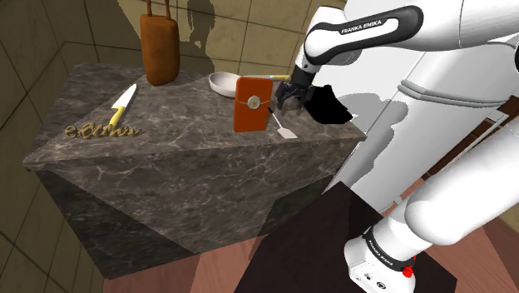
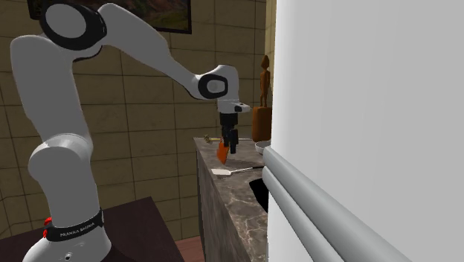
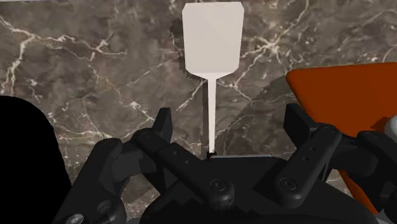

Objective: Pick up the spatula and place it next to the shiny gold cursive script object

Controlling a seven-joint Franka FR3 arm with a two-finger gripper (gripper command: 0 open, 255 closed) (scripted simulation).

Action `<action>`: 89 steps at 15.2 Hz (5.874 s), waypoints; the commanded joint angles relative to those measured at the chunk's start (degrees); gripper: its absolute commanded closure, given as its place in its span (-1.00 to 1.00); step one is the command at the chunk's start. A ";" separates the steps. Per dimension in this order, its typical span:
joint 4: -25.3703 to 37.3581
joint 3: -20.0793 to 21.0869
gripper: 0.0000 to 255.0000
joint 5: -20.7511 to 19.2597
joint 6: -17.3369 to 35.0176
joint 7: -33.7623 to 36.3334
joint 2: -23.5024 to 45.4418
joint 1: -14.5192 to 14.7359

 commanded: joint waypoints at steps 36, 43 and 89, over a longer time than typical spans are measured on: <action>8.06 -0.81 1.00 -1.83 7.38 1.44 13.74 -0.75; 10.56 -0.81 1.00 -1.87 2.42 1.41 11.29 -0.73; 68.15 11.31 1.00 -11.46 -21.85 42.02 46.56 29.25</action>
